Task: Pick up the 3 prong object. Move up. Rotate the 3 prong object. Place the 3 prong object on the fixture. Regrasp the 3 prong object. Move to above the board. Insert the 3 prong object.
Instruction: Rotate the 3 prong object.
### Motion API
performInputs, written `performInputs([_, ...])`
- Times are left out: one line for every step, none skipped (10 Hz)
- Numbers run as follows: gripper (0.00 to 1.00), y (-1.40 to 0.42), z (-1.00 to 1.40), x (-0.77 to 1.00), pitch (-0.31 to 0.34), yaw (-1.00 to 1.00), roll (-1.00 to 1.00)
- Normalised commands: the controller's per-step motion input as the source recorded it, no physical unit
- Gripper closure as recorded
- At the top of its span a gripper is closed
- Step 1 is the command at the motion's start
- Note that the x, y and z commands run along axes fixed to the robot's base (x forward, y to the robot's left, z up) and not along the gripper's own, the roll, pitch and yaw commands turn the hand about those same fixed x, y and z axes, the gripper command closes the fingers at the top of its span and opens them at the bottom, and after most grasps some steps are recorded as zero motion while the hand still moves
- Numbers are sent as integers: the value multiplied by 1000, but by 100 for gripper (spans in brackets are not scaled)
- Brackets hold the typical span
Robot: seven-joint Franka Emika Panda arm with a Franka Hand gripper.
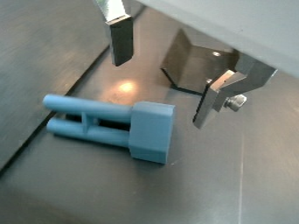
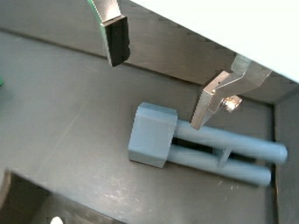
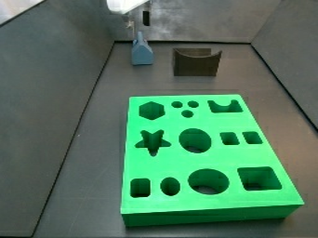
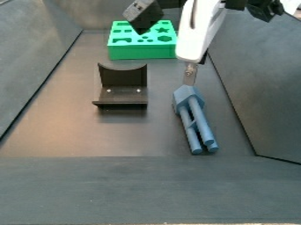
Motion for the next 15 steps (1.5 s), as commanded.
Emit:
performInputs([0, -1, -34, 30, -4, 1000, 1])
performInputs([0, -1, -34, 30, -4, 1000, 1])
performInputs([0, -1, -34, 30, -4, 1000, 1])
performInputs([0, -1, -34, 30, -4, 1000, 1])
performInputs([0, -1, -34, 30, -4, 1000, 1])
performInputs([0, -1, -34, 30, -5, 1000, 1])
performInputs([0, -1, -33, 30, -5, 1000, 2])
performInputs([0, -1, -33, 30, -5, 1000, 2])
performInputs([0, -1, -33, 30, -5, 1000, 2])
performInputs([0, -1, -33, 30, -5, 1000, 2])
performInputs([0, -1, -33, 31, -6, 1000, 2])
performInputs([0, -1, -33, 31, -6, 1000, 2])
performInputs([0, -1, -33, 31, -7, 1000, 2])
performInputs([0, -1, -33, 31, -7, 1000, 2])
performInputs([0, -1, -33, 31, -7, 1000, 2])
